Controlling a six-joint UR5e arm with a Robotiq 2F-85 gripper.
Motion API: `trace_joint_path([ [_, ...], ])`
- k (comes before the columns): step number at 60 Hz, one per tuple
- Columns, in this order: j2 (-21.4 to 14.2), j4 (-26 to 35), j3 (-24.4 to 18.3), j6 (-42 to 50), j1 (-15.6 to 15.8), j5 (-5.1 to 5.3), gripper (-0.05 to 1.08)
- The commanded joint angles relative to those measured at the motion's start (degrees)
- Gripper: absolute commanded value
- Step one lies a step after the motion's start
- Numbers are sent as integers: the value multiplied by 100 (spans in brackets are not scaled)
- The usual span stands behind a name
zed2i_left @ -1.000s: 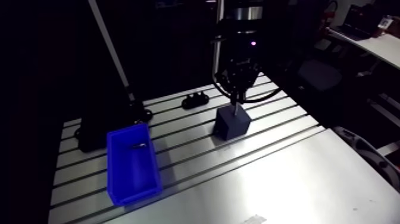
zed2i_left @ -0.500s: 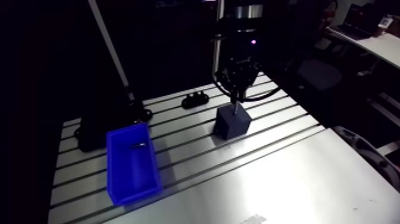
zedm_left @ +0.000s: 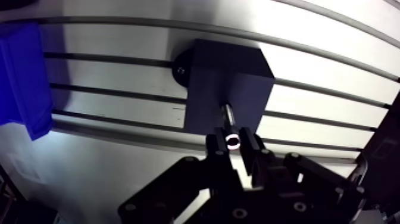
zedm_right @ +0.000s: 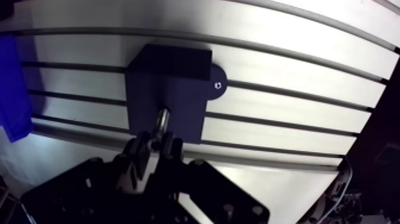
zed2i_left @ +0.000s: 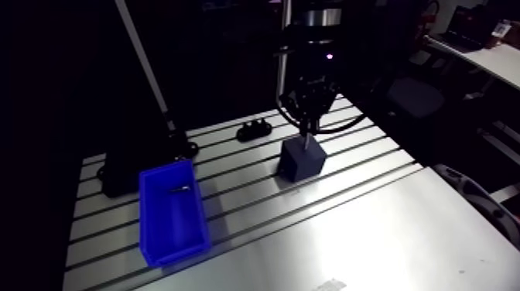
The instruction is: Pick up the M10 bolt and insert it into the hole until fully seated.
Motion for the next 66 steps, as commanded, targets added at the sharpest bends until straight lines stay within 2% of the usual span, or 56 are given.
trace_joint_path([
  [1, -4, -6, 13, 9, 1, 8, 108],
  [66, -21, -14, 57, 2, 1, 8, 107],
])
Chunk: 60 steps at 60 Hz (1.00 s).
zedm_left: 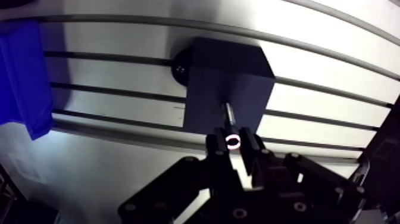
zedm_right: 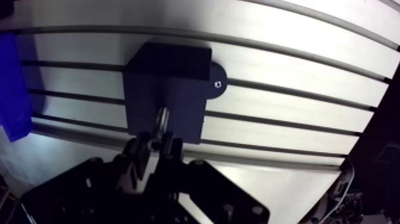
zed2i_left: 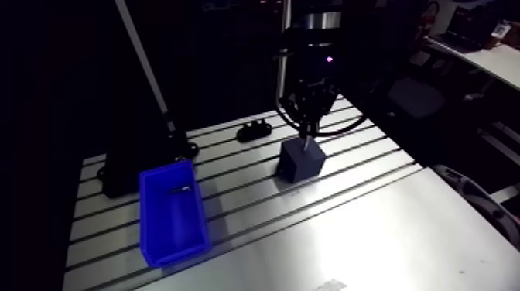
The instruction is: Pick up the M10 bolt and insert it into the hole until fully seated.
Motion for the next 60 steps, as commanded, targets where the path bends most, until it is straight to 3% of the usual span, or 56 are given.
trace_joint_path([
  [1, -6, 0, 8, -8, 7, 0, 107],
  [27, -6, 0, 44, -9, 44, 0, 106],
  [30, -6, 0, 44, -16, 44, 0, 102],
  [31, -6, 0, 51, -25, 44, 0, 95],
  [32, -6, 0, 51, -25, 44, 0, 95],
  [33, -14, 0, 52, -18, 44, 0, 82],
  [34, -14, 0, 52, -18, 44, 0, 82],
  [35, -15, 0, 52, -25, 44, 0, 63],
  [36, -15, 0, 52, -25, 44, 0, 63],
  [37, -15, 0, 67, -71, 44, 0, 35],
  [38, -15, 0, 67, -71, 44, 0, 35],
  [39, -23, 0, 92, -93, 59, 0, 5],
  [43, -57, 0, 113, -114, 110, 0, 0],
  [60, -50, 0, 123, -123, 132, 0, 0],
])
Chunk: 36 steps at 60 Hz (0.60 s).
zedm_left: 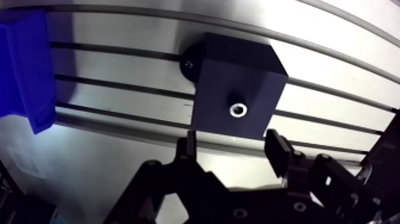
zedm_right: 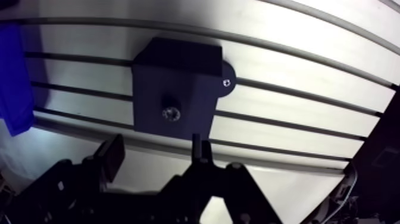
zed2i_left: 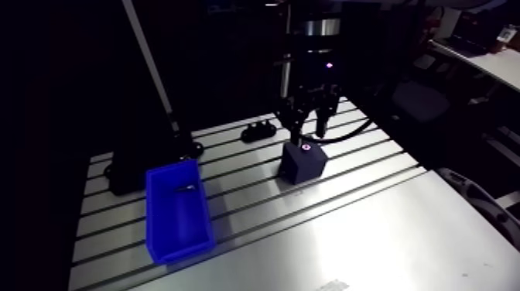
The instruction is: Pick up the M10 bolt and insert it into the hole until fully seated.
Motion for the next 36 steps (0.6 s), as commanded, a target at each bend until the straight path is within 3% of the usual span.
trace_joint_path([
  [1, -3, 0, 13, -25, 20, 0, 0],
  [21, -60, -31, 4, 63, 20, 9, 0],
  [36, -446, -217, -82, 104, 20, 86, 0],
])
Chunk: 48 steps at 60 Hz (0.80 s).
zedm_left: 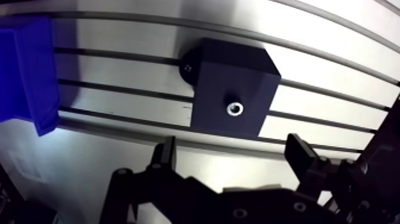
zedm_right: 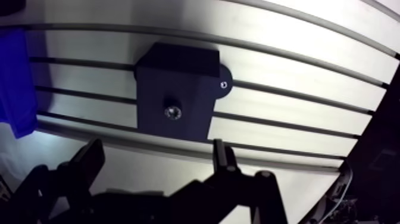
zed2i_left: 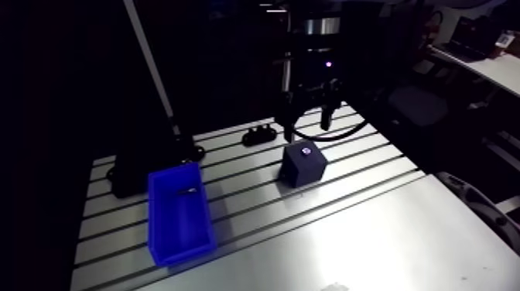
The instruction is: Pick up the M10 bolt and insert it into the hole until fully seated.
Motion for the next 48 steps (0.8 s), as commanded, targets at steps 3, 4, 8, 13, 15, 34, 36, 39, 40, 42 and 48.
trace_joint_path([
  [3, -384, -134, -77, 78, 1, 62, 0],
  [4, -470, -143, -116, 150, 1, 70, 0],
  [8, -604, -136, -187, 363, -8, 55, 0],
  [13, -728, -112, -257, 576, -1, 53, 0],
  [15, -883, -110, -296, 780, 1, 69, 0],
  [34, -1368, 397, -793, 1394, 80, 375, 0],
  [36, -1402, 437, -836, 1401, 147, 386, 0],
  [39, -1441, 500, -930, 1426, 279, 379, 0],
  [40, -1443, 542, -968, 1443, 334, 386, 0],
  [42, -1450, 601, -989, 1468, 364, 395, 0],
  [48, -1451, 844, -1110, 1686, 379, 436, 1],
])
